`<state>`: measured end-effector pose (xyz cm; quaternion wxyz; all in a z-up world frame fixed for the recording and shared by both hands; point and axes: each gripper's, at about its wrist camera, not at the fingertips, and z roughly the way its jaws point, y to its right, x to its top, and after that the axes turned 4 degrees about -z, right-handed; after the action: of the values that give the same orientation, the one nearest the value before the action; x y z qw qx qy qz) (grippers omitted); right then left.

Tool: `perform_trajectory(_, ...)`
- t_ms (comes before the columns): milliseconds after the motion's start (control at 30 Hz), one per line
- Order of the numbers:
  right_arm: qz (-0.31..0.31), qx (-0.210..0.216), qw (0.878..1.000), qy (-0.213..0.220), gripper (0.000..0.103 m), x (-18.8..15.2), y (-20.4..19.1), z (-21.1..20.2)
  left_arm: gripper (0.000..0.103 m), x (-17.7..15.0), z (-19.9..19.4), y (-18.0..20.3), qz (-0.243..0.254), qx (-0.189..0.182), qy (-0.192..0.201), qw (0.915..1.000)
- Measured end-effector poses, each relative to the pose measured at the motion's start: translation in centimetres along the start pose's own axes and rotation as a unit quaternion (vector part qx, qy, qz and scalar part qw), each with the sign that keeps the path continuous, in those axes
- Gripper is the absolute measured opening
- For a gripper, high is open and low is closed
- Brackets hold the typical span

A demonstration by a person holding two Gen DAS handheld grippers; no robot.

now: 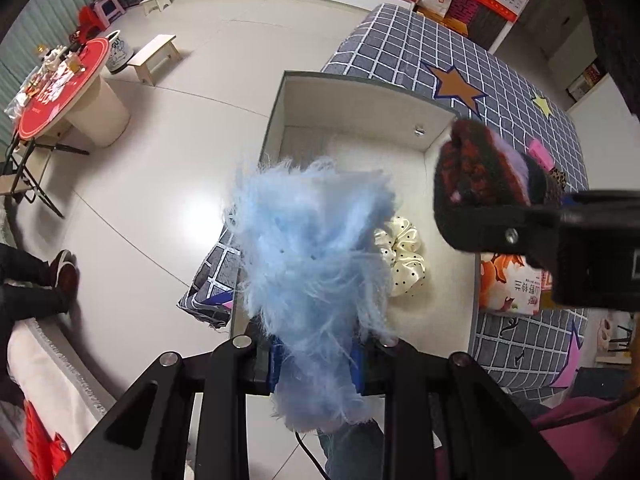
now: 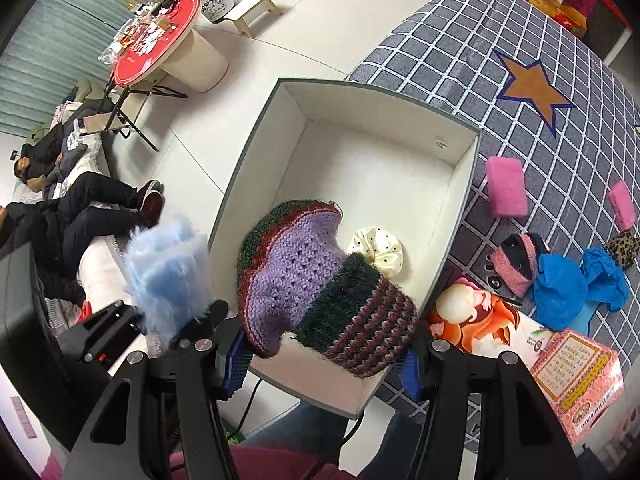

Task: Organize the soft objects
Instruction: 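Open both tools to drop the knit cap and fluffy item into the box, then move both tools back toward the pink foam blocks and leopard fabric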

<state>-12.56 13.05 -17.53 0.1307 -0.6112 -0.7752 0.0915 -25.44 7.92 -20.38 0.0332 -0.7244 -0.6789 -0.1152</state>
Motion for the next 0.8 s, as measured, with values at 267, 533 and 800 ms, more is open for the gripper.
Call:
perform_trajectory(267,0.020,0.017,1.000,0.010,0.094,0.2,0.6,-0.3,0.083,0.2,-0.3,1.7,0.040,-0.003,0.021,0.9990)
perform_trajectory(533,0.112,0.038,0.992,0.051,0.098,-1.4,5.1,-3.1,0.095,1.7,-0.8,2.6,0.047,-0.043,0.034,0.9974)
perform_trajectory(800,0.162,0.039,0.983,0.076,0.098,-3.1,8.1,-5.2,0.096,2.3,-1.4,4.9,0.068,-0.088,0.029,0.9934)
